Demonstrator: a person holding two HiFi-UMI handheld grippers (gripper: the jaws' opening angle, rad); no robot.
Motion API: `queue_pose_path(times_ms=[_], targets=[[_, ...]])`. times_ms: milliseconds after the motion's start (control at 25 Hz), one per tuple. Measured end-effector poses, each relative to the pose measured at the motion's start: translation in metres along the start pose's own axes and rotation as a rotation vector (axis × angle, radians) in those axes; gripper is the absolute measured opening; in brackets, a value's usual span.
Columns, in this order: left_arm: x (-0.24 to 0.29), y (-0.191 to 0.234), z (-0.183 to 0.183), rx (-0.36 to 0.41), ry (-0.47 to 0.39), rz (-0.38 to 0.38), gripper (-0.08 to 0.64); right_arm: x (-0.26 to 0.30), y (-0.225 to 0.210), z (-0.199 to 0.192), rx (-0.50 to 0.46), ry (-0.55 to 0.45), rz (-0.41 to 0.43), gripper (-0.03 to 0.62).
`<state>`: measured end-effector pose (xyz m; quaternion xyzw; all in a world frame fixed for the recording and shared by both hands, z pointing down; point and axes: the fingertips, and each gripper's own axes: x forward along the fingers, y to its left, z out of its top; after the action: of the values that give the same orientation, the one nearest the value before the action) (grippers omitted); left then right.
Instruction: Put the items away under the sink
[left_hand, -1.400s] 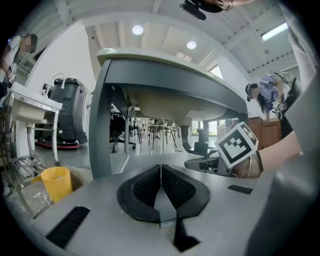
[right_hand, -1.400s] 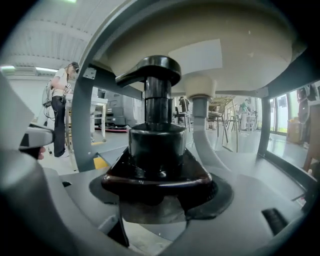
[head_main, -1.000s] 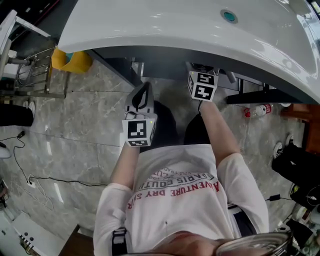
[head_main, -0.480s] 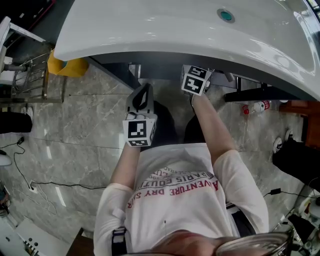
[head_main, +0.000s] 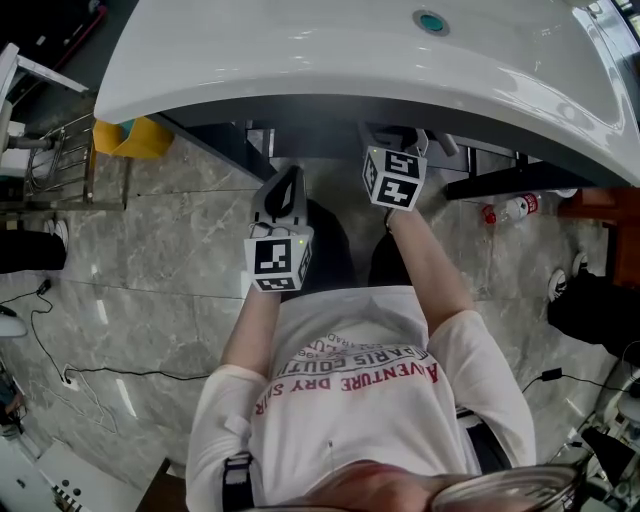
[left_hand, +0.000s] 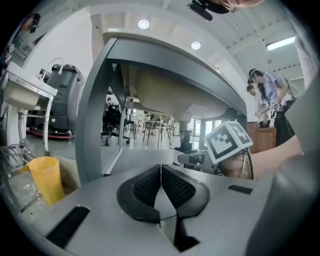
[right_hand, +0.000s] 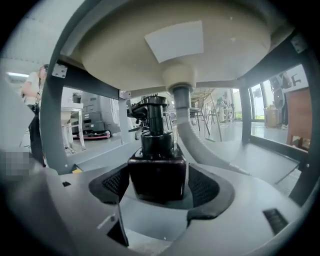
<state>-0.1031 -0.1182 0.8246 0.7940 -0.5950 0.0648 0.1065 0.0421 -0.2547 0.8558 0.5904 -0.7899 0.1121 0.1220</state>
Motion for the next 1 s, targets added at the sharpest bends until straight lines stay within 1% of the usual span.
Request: queue_pose_path(times_ms=[120,240,280,320,360,400,520,680,760,880,1000], targets=[[0.003,-0.014,0.002,-0.010,-0.013,-0.013,0.028,-0.028,-0.002,-0.006,0.032,-0.030,0.020,0.379],[0.007,-0.029,-0.003,-0.015,-0.009,-0.020,0.028,-0.045,0.003,-0.013,0.042,-0.046,0.066,0.377],[0.008,-0.034,-0.005,-0.015,-0.005,-0.020,0.028,-0.051,0.004,-0.014,0.040,-0.053,0.076,0.363],[0.007,-0.039,-0.006,-0.017,-0.003,-0.020,0.028,-0.058,0.002,-0.014,0.039,-0.063,0.074,0.287],[0.007,-0.044,-0.005,-0.017,-0.004,-0.020,0.028,-0.065,-0.001,-0.012,0.040,-0.076,0.063,0.162],[0.007,-0.049,-0.004,-0.015,-0.003,-0.020,0.028,-0.072,-0.004,-0.009,0.046,-0.089,0.055,0.074],[0.007,-0.064,0.003,-0.023,0.009,-0.018,0.028,-0.092,-0.010,0.003,0.062,-0.110,0.074,0.040],[0.005,-0.080,0.021,-0.115,0.037,-0.020,0.026,-0.119,-0.006,0.029,0.002,-0.103,0.134,0.025],[-0.005,-0.090,0.037,-0.111,0.059,-0.007,0.026,-0.138,-0.001,0.044,-0.010,-0.089,0.169,0.025],[-0.019,-0.113,0.075,-0.081,0.075,-0.013,0.027,-0.171,-0.003,0.079,-0.002,-0.079,0.209,0.025],[-0.036,-0.133,0.133,-0.062,0.064,-0.034,0.027,-0.202,-0.007,0.127,0.008,-0.074,0.224,0.025]])
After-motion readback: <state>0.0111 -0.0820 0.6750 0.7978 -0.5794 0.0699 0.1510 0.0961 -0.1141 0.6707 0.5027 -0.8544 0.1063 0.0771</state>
